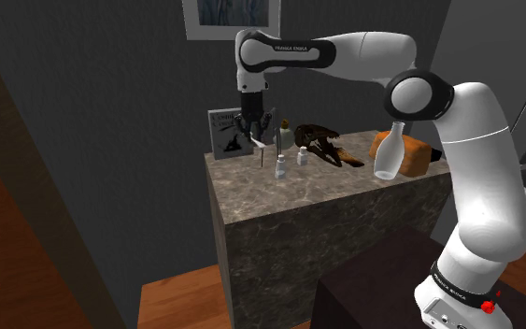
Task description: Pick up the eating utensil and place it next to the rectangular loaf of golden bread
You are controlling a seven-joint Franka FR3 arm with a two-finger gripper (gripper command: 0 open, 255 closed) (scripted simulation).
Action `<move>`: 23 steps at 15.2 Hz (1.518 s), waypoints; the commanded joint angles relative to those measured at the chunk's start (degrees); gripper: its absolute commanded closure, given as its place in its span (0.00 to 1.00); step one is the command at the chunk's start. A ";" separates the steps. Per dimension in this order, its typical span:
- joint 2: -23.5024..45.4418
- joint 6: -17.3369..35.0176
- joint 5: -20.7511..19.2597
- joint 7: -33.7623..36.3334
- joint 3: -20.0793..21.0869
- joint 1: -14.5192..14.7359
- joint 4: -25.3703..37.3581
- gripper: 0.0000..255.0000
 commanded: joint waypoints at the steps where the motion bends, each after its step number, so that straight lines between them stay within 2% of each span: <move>1: -2.02 0.48 0.47 -1.01 -0.08 -1.29 -2.55 1.00; 5: -9.60 4.05 2.33 -5.66 -0.79 -6.33 -13.81 1.00; 11: -18.01 6.98 4.27 -13.32 -2.94 -12.38 -25.23 1.00; 17: -23.93 8.41 5.14 -21.30 -5.99 -17.38 -32.74 1.00; 23: -27.69 9.05 5.02 -29.33 -9.59 -21.81 -37.32 1.00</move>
